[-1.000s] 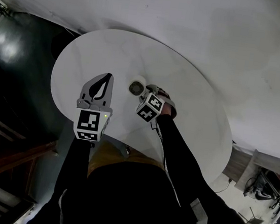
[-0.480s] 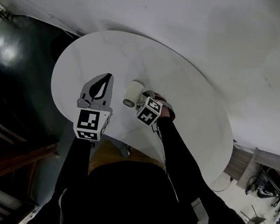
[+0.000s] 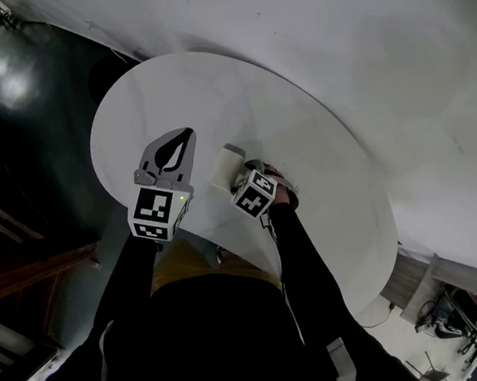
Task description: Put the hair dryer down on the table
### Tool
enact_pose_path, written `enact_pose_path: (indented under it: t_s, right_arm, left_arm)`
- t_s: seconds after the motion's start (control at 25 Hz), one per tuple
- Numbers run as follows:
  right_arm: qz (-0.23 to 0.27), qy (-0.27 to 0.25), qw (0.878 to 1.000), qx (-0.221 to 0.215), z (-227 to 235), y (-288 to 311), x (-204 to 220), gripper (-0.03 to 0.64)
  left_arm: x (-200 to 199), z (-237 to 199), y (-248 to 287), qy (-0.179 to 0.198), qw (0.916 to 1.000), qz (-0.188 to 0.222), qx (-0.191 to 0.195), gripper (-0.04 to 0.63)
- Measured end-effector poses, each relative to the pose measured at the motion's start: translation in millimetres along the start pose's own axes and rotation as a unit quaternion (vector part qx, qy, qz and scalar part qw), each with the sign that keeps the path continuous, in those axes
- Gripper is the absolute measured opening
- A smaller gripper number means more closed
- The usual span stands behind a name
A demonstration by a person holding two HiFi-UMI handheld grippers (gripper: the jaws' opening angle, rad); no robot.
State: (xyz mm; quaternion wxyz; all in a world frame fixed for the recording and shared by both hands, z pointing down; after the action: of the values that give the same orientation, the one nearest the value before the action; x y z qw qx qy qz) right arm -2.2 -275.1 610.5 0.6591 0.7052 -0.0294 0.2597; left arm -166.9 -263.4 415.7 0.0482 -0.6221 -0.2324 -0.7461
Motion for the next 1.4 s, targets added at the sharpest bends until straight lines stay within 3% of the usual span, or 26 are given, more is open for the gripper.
enact_pose_path:
  t_s: [0.28, 0.64, 0.84, 1.0, 1.24, 1.4]
  right_arm:
    - [0.01, -0.001, 1.0, 0.024, 1, -9, 4, 0.311]
    - [0.049, 0.039, 0.996, 0.066, 0, -37, 13, 0.311]
    - [0.116, 0.101, 0.985, 0.084, 9, -68, 9, 0.311]
    - [0.215, 0.165, 0.955, 0.125, 22, -111, 1, 0.311]
    - [0.366, 0.203, 0.888, 0.193, 35, -169, 0, 0.311]
    - [0.429, 0.205, 0.844, 0.246, 31, -193, -2, 0.311]
  left_arm:
    - [3, 1, 4, -0.004, 0.9999, 0.001, 0.012, 0.015]
    - [-2, 11, 5, 0.009, 0.9995, 0.01, 0.03, 0.015]
    - [-9, 14, 3, 0.014, 0.9992, 0.02, 0.033, 0.015]
    - [-17, 18, 2, 0.018, 0.9988, 0.033, 0.033, 0.015]
    - [-32, 24, 3, 0.027, 0.9976, 0.055, 0.034, 0.015]
    - [-35, 25, 5, 0.031, 0.9973, 0.058, 0.031, 0.015]
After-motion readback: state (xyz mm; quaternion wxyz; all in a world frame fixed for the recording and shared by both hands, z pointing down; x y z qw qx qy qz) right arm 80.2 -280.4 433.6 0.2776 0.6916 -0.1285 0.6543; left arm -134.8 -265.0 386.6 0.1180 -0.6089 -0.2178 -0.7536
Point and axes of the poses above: the fingertips, and each gripper's own axes: y forward along the fingers, z to its right, x out of its underside, the point moved 10 cm from there along -y, backward along the fingers, and after that the axes turned 1 degree about x, right-handed, at the moved point
